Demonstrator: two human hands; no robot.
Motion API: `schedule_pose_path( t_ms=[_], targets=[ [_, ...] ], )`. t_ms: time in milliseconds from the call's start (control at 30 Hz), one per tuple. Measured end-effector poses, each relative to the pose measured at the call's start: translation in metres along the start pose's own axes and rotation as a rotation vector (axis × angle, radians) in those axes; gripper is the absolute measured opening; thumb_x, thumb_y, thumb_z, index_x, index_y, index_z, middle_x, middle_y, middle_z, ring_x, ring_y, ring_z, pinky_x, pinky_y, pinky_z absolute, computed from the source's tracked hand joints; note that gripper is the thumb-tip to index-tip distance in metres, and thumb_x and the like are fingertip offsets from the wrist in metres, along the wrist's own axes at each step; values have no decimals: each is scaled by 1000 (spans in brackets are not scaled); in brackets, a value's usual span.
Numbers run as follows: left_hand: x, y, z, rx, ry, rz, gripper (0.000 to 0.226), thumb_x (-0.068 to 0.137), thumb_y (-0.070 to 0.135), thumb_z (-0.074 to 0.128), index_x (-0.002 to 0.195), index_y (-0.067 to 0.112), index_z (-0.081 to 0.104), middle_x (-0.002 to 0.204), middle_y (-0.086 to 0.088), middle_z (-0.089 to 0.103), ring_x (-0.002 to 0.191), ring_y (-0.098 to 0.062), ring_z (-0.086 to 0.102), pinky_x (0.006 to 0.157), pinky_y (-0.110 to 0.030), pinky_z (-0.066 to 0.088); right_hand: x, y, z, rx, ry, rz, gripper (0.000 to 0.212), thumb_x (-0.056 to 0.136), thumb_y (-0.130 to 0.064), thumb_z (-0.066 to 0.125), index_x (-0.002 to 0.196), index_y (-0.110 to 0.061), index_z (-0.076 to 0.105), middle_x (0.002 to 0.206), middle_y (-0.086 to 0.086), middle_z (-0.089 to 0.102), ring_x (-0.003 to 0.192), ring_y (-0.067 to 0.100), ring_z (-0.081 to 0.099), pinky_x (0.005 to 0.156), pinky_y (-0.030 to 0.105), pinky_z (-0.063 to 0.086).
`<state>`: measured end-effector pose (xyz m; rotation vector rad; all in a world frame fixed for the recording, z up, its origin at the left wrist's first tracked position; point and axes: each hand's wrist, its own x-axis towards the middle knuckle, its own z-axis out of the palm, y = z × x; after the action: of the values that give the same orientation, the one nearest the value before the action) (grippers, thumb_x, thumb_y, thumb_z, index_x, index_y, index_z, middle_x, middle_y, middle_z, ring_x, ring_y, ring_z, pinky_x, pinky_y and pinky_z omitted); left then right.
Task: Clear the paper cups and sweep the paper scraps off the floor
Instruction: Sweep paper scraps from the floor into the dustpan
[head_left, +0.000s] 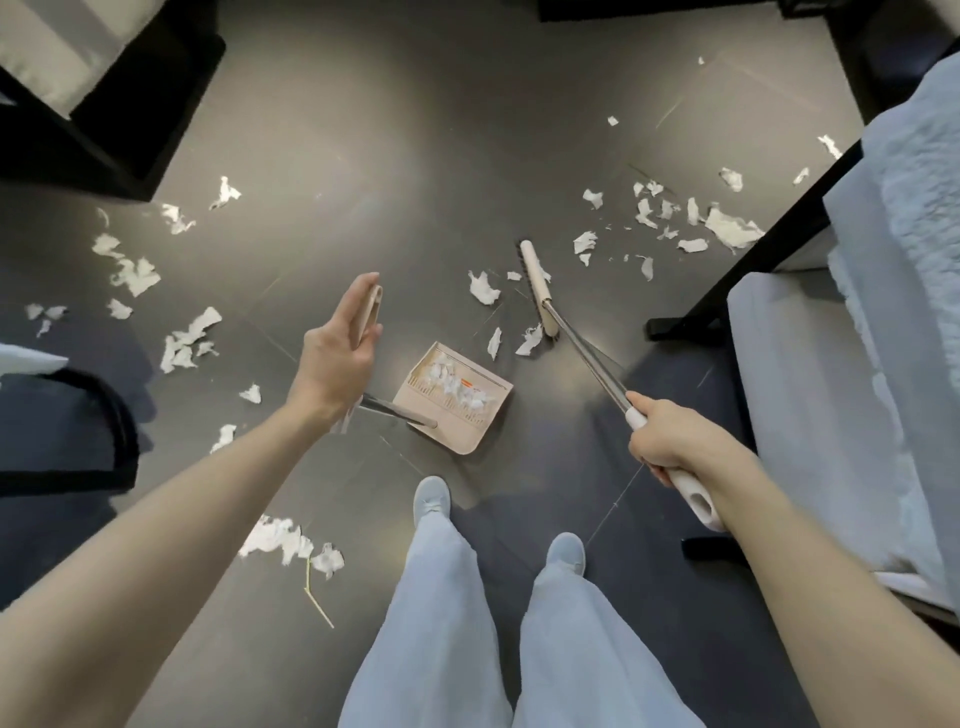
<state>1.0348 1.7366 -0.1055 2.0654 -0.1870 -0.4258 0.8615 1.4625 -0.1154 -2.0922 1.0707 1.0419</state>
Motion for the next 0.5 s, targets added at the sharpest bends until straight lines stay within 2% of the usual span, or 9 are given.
schedule_pose_path(
  t_ms=[67, 100, 133, 233, 400, 500],
  targets=[
    [11, 2, -12, 7, -28, 18, 55, 96, -5, 47, 139, 30, 44, 137, 8, 51, 115, 20, 46, 104, -10, 36, 6, -15, 7, 15, -4, 39, 84, 81, 2, 38, 153, -34, 15, 113, 15, 63, 80, 31, 60, 76, 39, 56],
    [13, 2, -19, 21, -34, 26, 54, 96, -5, 47, 140, 28, 44, 134, 9, 51, 116, 16, 48, 103, -14, 38, 9, -23, 10, 20, -13, 51, 83, 82, 1, 38, 154, -33, 14, 111, 15, 64, 81, 31, 59, 76, 38, 55],
    [13, 0, -27, 39, -39, 33, 54, 96, -5, 47, 140, 26, 44, 131, 10, 51, 116, 14, 48, 101, -11, 39, 10, -32, 14, 25, -25, 58, 83, 82, 1, 38, 154, -32, 13, 103, 15, 65, 79, 30, 59, 74, 37, 54],
    [16, -13, -55, 35, -68, 27, 54, 96, -7, 48, 139, 26, 43, 131, 11, 49, 109, 27, 44, 93, 3, 32, 10, -59, 30, 64, -66, 71, 82, 83, -1, 37, 154, -33, 11, 81, 13, 64, 71, 28, 60, 70, 34, 53],
    [25, -30, -93, 21, -65, -9, 54, 95, -9, 48, 140, 22, 43, 133, 8, 48, 107, 27, 45, 93, 3, 31, 3, -99, 61, 48, -121, 3, 85, 79, -2, 39, 153, -36, 13, 77, 11, 60, 70, 29, 58, 68, 35, 54],
    [16, -39, -103, 55, -37, -6, 54, 95, -8, 49, 140, 21, 44, 134, 6, 49, 112, 19, 48, 98, -2, 35, -7, -107, 73, 25, -165, -30, 89, 76, -1, 40, 152, -39, 14, 74, 10, 60, 66, 29, 60, 62, 32, 53]
  ],
)
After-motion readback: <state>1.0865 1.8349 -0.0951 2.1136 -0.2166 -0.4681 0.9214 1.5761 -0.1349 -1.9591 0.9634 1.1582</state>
